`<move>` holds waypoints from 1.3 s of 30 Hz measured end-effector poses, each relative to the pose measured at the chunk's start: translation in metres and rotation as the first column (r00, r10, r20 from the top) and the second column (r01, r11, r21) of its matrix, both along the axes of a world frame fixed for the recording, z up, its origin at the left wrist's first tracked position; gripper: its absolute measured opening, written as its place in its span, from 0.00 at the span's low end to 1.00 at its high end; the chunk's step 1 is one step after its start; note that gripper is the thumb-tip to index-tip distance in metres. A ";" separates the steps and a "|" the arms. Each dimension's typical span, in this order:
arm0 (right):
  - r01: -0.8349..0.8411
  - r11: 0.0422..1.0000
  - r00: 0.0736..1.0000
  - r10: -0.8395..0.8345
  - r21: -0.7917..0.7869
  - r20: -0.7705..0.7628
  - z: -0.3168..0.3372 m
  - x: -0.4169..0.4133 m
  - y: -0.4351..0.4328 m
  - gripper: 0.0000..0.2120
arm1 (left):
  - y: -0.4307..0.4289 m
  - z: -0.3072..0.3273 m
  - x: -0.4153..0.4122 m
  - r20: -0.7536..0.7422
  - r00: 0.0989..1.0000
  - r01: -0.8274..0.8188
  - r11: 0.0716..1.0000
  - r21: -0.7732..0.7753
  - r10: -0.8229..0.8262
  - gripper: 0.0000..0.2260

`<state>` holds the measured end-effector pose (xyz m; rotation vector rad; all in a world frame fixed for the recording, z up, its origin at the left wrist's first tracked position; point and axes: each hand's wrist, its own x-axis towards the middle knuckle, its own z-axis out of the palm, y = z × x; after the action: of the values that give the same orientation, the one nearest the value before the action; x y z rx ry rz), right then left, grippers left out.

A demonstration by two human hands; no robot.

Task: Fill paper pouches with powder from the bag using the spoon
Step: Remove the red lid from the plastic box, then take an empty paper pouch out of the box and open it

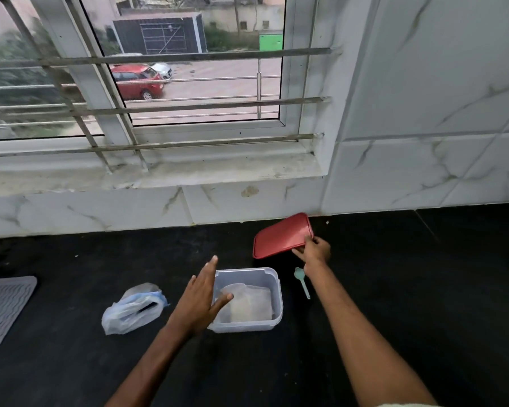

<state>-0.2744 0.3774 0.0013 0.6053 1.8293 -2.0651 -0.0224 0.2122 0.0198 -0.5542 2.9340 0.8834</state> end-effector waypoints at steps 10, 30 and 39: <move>-0.264 0.516 0.840 0.538 0.815 -0.069 -0.021 0.016 -0.016 0.24 | 0.006 -0.014 0.027 0.063 0.972 -0.232 0.965 0.125 0.226 0.36; -0.518 0.619 0.441 0.785 0.591 -0.435 0.051 0.124 -0.046 0.04 | -0.009 0.026 0.038 -0.157 0.893 -0.290 0.805 0.518 0.423 0.25; -0.615 0.778 0.708 0.617 0.130 -0.345 0.053 0.174 -0.053 0.03 | -0.021 0.045 0.058 -0.163 0.826 -0.240 0.599 0.764 0.539 0.02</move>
<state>-0.1002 0.3247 0.0545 -0.4115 1.8715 -1.7620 0.0352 0.1910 0.0651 -1.0739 2.3760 2.2897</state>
